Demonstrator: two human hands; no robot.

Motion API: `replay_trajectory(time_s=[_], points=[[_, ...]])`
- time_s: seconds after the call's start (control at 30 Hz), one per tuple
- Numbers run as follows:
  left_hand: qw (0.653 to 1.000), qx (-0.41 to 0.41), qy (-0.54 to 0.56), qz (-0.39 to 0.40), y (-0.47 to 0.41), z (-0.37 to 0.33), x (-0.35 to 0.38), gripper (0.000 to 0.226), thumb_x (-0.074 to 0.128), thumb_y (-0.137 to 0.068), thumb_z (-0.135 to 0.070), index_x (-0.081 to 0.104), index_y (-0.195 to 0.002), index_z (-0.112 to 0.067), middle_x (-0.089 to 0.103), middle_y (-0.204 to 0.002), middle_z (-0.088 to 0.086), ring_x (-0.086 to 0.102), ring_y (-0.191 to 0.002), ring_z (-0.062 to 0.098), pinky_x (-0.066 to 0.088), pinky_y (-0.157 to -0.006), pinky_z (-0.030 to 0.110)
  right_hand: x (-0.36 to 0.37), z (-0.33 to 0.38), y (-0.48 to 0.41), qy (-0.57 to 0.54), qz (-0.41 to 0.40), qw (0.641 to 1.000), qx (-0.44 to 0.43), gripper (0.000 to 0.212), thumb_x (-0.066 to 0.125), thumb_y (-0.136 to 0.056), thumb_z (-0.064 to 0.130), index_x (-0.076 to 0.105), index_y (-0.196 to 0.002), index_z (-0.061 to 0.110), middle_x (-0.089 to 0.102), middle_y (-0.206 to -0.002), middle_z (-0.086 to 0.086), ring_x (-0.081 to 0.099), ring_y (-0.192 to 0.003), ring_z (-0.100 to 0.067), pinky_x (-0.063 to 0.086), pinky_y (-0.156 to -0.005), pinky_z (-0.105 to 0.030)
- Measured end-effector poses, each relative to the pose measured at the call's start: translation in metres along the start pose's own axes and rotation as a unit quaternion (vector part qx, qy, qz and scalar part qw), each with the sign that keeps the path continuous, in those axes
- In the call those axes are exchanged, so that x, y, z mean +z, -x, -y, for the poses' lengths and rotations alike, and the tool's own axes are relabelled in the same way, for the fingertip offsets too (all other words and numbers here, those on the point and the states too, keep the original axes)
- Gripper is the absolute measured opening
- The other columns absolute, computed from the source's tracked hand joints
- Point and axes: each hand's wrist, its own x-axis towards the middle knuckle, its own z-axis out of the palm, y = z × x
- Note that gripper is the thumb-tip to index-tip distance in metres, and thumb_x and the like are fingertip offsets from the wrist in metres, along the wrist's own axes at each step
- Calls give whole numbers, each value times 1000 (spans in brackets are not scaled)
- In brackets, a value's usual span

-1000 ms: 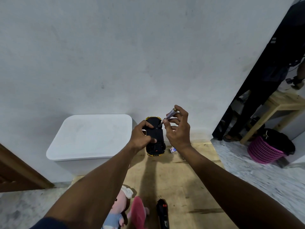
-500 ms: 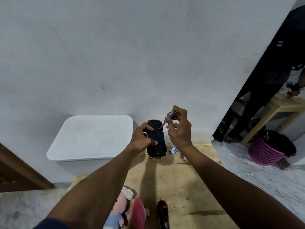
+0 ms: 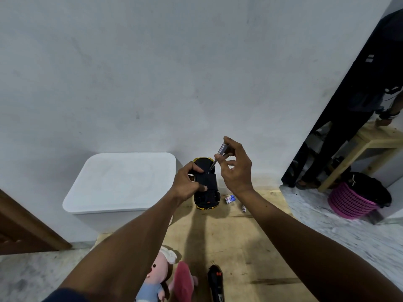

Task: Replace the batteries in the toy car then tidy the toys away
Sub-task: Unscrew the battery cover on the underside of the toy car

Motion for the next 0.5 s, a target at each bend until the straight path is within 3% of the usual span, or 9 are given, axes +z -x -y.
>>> replay_trajectory(time_s=[0.13,0.4,0.5], points=[[1000,-5,5,-1,1,-2,0,48,80,-57,7,60,-96,-12,64,-102,2,59,-86,23,56,-74,39,0,-1,-2,-5,0,1000,17,55,67,-89,2,50,-129,35,66,-100,1,63,-83,-8,59,-64,-31],[1000,-6,8,-4,1,-1,-1,47,80,-59,10,61,-95,-14,64,-101,1,59,-83,21,55,-69,33,-4,1,-1,-8,23,999,-22,50,68,-89,1,53,-129,26,63,-109,-3,64,-89,-4,59,-66,-26],[1000,-4,7,-2,1,-2,0,47,80,-60,10,60,-95,-14,64,-101,1,59,-83,21,54,-69,32,-3,4,-6,-3,15,999,-41,45,72,-86,1,59,-126,19,59,-104,-5,62,-86,-3,59,-64,-26]])
